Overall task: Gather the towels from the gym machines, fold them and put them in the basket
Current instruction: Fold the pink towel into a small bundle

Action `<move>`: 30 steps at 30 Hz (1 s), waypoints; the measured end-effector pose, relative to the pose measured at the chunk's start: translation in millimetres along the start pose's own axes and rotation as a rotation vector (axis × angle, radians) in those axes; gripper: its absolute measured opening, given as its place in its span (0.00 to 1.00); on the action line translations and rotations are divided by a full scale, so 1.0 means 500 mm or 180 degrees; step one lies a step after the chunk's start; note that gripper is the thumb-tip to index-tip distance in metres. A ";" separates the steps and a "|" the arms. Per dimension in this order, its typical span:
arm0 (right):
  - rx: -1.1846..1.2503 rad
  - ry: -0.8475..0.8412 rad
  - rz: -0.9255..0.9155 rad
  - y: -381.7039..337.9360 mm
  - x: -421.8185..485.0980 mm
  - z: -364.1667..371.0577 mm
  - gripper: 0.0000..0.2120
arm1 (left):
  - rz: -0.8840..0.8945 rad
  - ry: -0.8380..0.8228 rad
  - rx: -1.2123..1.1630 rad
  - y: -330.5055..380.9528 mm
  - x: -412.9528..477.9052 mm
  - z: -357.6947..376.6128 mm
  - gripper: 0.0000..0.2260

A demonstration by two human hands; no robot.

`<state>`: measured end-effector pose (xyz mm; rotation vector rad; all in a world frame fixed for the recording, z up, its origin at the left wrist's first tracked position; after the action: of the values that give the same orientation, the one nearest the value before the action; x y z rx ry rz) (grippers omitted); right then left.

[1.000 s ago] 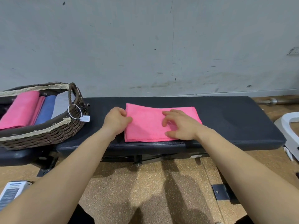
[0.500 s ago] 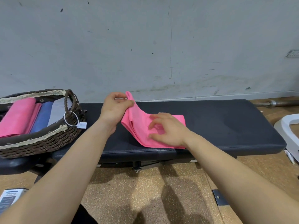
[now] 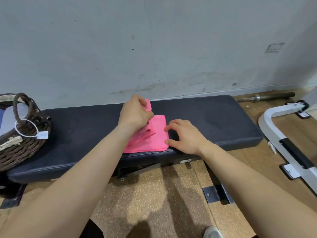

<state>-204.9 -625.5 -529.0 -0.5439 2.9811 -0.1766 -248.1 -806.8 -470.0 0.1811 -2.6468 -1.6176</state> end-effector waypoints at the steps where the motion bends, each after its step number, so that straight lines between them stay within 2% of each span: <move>1: 0.0021 0.0029 0.0034 0.001 -0.002 0.000 0.22 | 0.0017 -0.0056 0.0106 0.002 -0.002 0.018 0.15; 7: 0.0183 0.0103 0.0145 0.009 -0.007 -0.006 0.22 | 0.0202 -0.0359 0.0499 0.012 -0.016 0.104 0.17; 10: 0.0299 -0.0082 0.0200 0.016 -0.002 0.002 0.19 | 0.0164 -0.0660 0.0607 0.000 -0.026 0.139 0.19; 12: 0.0384 -0.0054 0.0272 0.023 0.003 -0.007 0.15 | 0.0146 -0.0846 0.0355 -0.001 -0.031 0.146 0.16; 14: 0.0485 0.0263 0.0543 0.032 0.006 -0.038 0.15 | 0.0083 -0.0932 -0.0227 0.005 -0.030 0.129 0.11; 16: 0.0510 0.0738 0.0683 0.018 0.008 -0.079 0.14 | 0.0419 -0.0573 -0.0287 0.021 -0.018 0.073 0.07; 18: 0.0341 0.1013 0.0452 -0.031 0.021 -0.108 0.18 | 0.0957 -0.0086 0.0314 0.030 -0.016 0.009 0.07; 20: 0.0114 0.0825 0.0173 -0.083 0.048 -0.100 0.25 | 0.1242 0.0020 0.0775 0.007 -0.020 -0.019 0.11; 22: -0.0106 0.0324 0.0078 -0.112 0.073 -0.059 0.30 | 0.1233 -0.0329 0.1121 -0.033 -0.025 -0.002 0.16; 25: -0.0498 -0.0229 0.0062 -0.104 0.081 0.012 0.32 | 0.1171 -0.0880 0.1814 -0.078 -0.035 0.042 0.23; 27: -0.0581 -0.0347 0.0060 -0.087 0.075 0.040 0.34 | 0.1015 -0.1072 0.2181 -0.108 -0.030 0.052 0.27; 30: -0.0439 -0.0307 0.0064 -0.074 0.072 0.054 0.35 | 0.0769 -0.1272 0.2265 -0.153 -0.023 0.059 0.29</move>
<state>-222.0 -675.3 -553.8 -0.5208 2.9181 0.0561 -233.2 -813.9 -551.4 -0.4790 -3.2626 -0.6402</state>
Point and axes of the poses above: each hand's wrist, its own x-axis towards the middle knuckle, its own z-axis out of the palm, y = z × x, the point moved 9 cm from there along x, towards the middle knuckle, and after that the axes turned 14 degrees about -x, right-handed, at the moved point
